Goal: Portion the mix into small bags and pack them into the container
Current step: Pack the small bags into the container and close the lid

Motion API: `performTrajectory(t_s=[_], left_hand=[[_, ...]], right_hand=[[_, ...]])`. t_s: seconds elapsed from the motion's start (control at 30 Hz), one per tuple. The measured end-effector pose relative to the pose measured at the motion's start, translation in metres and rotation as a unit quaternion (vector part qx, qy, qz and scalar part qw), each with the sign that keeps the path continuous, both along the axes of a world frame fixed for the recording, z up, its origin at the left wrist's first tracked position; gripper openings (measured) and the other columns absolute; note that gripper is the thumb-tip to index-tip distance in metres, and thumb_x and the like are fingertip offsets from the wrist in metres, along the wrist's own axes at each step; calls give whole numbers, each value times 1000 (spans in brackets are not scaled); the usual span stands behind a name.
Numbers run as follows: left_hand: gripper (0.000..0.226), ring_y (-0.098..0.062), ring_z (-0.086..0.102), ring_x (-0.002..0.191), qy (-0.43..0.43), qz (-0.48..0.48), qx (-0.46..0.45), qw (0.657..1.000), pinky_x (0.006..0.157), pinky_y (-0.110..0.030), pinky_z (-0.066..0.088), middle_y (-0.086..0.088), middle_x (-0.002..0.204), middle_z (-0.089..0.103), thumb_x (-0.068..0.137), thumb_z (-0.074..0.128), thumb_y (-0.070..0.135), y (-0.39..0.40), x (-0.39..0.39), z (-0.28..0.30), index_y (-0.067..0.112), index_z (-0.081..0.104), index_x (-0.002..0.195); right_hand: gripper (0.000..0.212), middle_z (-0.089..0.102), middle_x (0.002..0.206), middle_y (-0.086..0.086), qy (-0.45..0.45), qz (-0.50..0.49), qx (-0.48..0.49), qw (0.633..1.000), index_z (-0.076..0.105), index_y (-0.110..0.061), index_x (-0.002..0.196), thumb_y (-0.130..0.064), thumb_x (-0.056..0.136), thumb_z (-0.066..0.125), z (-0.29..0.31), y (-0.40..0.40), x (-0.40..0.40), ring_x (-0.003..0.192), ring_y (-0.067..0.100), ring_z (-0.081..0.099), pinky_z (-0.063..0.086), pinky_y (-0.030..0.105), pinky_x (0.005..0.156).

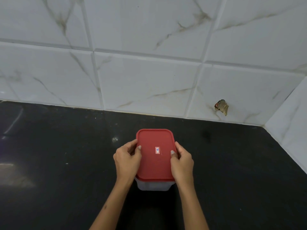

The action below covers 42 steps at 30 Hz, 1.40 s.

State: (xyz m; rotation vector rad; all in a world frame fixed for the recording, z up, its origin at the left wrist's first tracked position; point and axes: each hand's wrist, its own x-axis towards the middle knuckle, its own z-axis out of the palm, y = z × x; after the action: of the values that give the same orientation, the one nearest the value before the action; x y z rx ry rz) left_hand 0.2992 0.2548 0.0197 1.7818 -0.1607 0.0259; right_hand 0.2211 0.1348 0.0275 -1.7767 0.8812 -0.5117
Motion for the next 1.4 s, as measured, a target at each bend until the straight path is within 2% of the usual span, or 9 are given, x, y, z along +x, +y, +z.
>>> performTrajectory(t_s=[0.17, 0.5, 0.63, 0.73, 0.87, 1.03, 1.13, 1.3, 1.4], left_hand=[[36, -2, 60, 91, 19, 2, -23, 1000, 71, -4, 41, -1, 109, 69, 85, 67, 4, -2, -3, -4, 8, 65, 121], [33, -3, 60, 81, 16, 0, 18, 1000, 59, 5, 39, -6, 101, 71, 86, 68, 8, -8, 4, -2, 6, 66, 118], [31, -12, 66, 91, 46, -11, 18, 999, 76, -14, 50, 1, 92, 69, 82, 74, 17, -4, 10, -1, 10, 68, 112], [41, -15, 64, 93, 107, -10, -8, 994, 88, -33, 52, 2, 93, 67, 79, 75, 38, -5, 26, 5, 10, 67, 107], [39, -17, 54, 78, 252, -23, -62, 965, 79, -30, 42, -2, 82, 57, 83, 66, 49, -22, 57, 16, 12, 59, 88], [37, -21, 63, 74, 350, -46, -109, 929, 67, -33, 55, -8, 87, 63, 84, 70, 40, -39, 71, 18, 6, 57, 89], [29, -19, 60, 67, 347, -31, -132, 928, 59, -30, 53, -7, 80, 62, 83, 73, 32, -43, 70, 14, 7, 58, 83], [24, -24, 67, 84, 312, -17, -113, 943, 77, -36, 57, -7, 87, 67, 81, 76, 29, -48, 77, 5, 11, 66, 91], [24, -23, 68, 91, 289, -9, -95, 952, 82, -36, 57, -7, 96, 69, 79, 76, 33, -50, 81, -3, 14, 68, 93]], right_hand=[[45, 51, 138, -1, -5, -3, 9, 1000, 44, -19, 140, -14, 95, 50, -3, 0, -6, 129, 17, 45, 38, 35, 108], [44, 58, 131, 1, -2, -21, 29, 999, 51, -16, 135, -12, 92, 57, -1, -7, -2, 123, 15, 52, 41, 29, 104], [47, 61, 127, 4, 13, -6, 60, 998, 53, -14, 132, -12, 87, 64, 3, -17, -1, 114, 15, 58, 45, 30, 100], [62, 58, 128, 6, 36, -16, 101, 994, 48, -13, 134, -36, 81, 71, 13, -31, 12, 116, 20, 56, 45, 38, 101], [46, 56, 91, 8, 55, -10, 147, 988, 53, -16, 82, -61, 79, 59, 27, -47, 42, 83, 18, 55, 44, 30, 74], [66, 64, 107, 10, 72, 17, 260, 963, 50, -2, 123, -55, 85, 58, 27, -54, 64, 95, 25, 64, 52, 37, 86], [48, 66, 92, 9, 68, 21, 283, 957, 59, -3, 109, -44, 85, 64, 21, -55, 66, 82, 23, 65, 53, 38, 83], [30, 66, 85, 8, 38, -4, 301, 953, 62, -7, 94, -34, 84, 70, 10, -59, 68, 72, 21, 63, 53, 32, 62], [25, 66, 84, 8, 34, -13, 293, 955, 61, -7, 84, -31, 84, 70, 6, -61, 71, 71, 21, 64, 55, 33, 66]])
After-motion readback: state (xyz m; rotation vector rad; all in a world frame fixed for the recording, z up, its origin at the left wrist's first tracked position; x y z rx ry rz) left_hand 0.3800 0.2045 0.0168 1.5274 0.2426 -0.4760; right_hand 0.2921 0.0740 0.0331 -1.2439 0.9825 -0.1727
